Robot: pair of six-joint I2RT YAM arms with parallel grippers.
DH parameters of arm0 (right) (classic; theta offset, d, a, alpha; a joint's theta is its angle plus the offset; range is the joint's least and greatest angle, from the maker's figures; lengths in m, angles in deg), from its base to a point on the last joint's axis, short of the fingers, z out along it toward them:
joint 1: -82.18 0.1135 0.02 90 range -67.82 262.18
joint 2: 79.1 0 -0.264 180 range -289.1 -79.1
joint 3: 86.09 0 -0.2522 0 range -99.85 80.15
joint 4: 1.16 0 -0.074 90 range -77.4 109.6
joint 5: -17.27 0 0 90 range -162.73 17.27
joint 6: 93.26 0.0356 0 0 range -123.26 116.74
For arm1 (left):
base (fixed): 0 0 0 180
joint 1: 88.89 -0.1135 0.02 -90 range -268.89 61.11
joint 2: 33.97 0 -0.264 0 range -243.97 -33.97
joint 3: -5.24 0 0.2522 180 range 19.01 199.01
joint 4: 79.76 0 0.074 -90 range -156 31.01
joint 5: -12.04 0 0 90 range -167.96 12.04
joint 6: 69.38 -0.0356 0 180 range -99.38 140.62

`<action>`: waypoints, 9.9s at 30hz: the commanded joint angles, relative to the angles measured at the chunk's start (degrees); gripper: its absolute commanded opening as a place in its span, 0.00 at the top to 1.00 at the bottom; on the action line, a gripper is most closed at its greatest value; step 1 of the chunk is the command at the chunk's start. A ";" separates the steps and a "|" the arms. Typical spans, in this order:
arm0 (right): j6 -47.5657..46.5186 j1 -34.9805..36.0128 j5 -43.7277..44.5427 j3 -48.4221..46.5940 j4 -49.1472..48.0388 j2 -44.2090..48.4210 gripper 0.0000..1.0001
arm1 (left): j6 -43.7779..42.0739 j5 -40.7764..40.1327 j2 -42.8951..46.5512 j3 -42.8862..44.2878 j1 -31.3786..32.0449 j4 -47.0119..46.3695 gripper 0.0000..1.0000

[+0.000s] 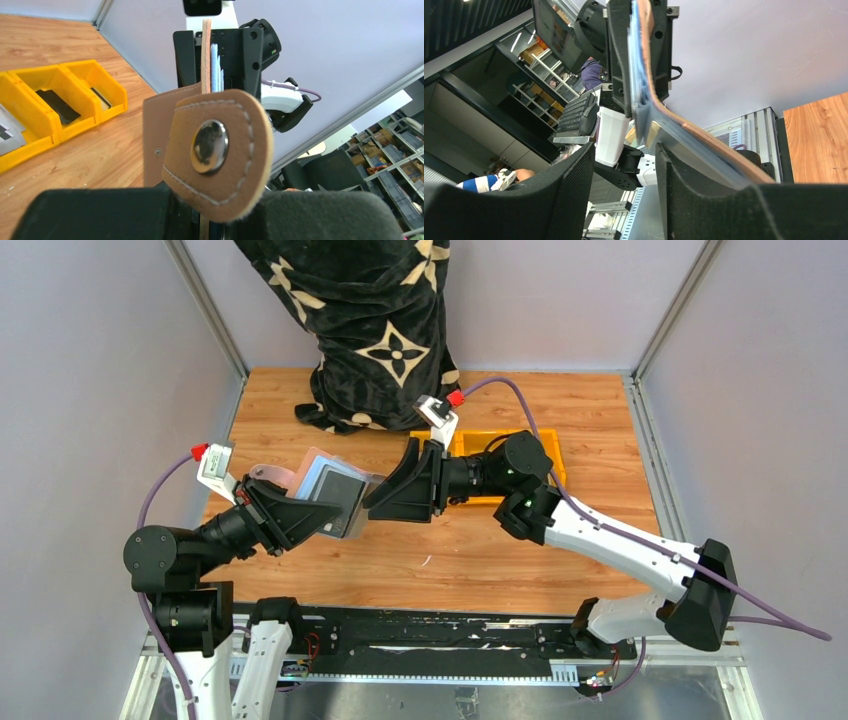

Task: Take the credit cards out of the card holder
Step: Remove the credit card from the card holder.

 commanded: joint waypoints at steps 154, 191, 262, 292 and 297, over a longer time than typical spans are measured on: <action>16.43 1.84 5.34 3.98 -41.47 -14.94 1.00 | 4.88 1.92 2.86 -5.15 0.36 -6.65 0.74; 6.37 2.53 6.70 14.75 -34.25 -5.72 1.00 | -3.70 -6.97 2.71 -0.60 0.36 4.28 0.88; 10.73 4.91 7.13 14.47 -46.22 -8.60 0.54 | -0.43 -6.87 1.83 0.89 0.36 2.72 0.85; 14.77 4.86 7.38 10.68 -49.92 -12.55 1.00 | 2.63 -4.43 2.16 -1.17 0.36 0.55 0.75; 14.64 4.93 7.09 13.24 -51.48 -10.85 0.93 | 4.24 -4.56 1.68 -0.81 0.36 -0.75 0.83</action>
